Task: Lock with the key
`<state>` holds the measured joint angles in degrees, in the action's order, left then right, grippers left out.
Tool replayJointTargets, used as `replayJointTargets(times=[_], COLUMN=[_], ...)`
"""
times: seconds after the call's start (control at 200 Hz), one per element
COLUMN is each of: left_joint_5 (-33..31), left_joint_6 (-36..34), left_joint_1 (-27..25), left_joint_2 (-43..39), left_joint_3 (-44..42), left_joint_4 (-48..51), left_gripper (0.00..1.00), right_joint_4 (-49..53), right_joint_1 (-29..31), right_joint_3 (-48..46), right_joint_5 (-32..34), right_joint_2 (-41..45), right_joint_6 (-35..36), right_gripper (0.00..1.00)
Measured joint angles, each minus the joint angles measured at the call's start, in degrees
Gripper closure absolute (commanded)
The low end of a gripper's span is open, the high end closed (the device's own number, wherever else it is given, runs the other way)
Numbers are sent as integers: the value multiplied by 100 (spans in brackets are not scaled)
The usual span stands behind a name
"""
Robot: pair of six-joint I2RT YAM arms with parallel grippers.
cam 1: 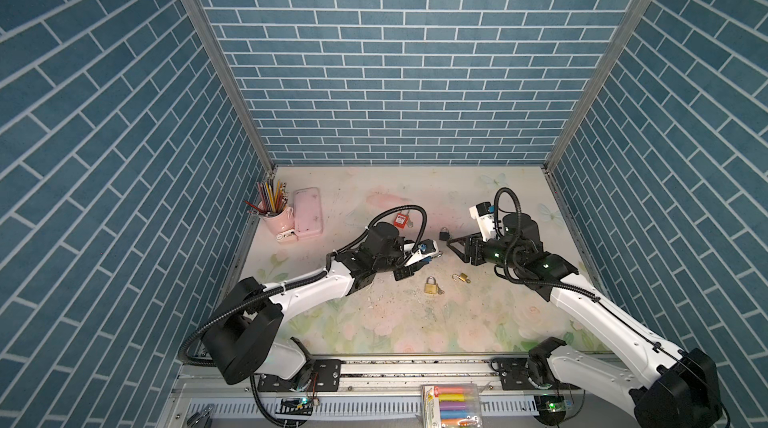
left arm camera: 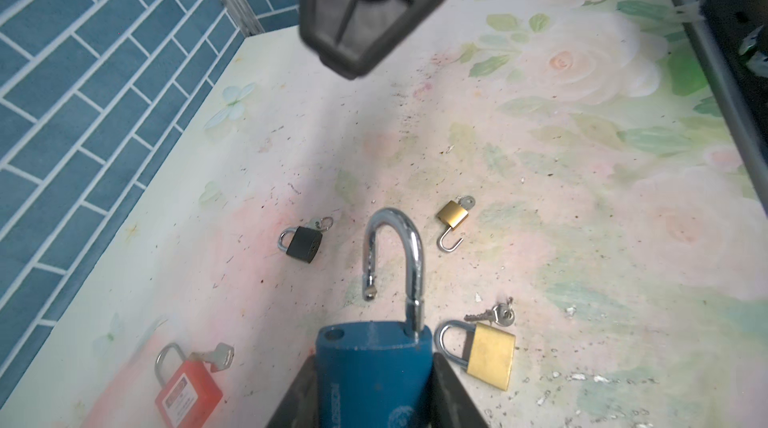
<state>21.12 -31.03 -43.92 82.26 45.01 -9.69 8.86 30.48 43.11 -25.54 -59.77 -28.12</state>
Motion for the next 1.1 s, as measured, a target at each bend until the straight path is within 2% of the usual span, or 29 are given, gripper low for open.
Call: replayJointTargets(times=[0.29, 0.565, 0.805, 1.1], left_joint_5=[-140, -175, -140, -24], left_joint_6=[55, 59, 55, 55], left_joint_1=[-4, -4, -4, -2], left_joint_2=[79, 79, 79, 79], left_joint_3=[105, 105, 103, 103], left_joint_4=[44, 48, 42, 44], left_gripper=[100, 100, 100, 100], right_joint_4=[-138, -444, -595, -634], right_joint_1=[0, 0, 0, 0], right_joint_3=[-42, -52, -52, -31], right_joint_5=[-697, -1117, -1182, -1115], right_joint_2=[-619, -1056, -1182, -1211], right_joint_6=[-605, -820, -911, -793], right_gripper=[55, 65, 81, 90])
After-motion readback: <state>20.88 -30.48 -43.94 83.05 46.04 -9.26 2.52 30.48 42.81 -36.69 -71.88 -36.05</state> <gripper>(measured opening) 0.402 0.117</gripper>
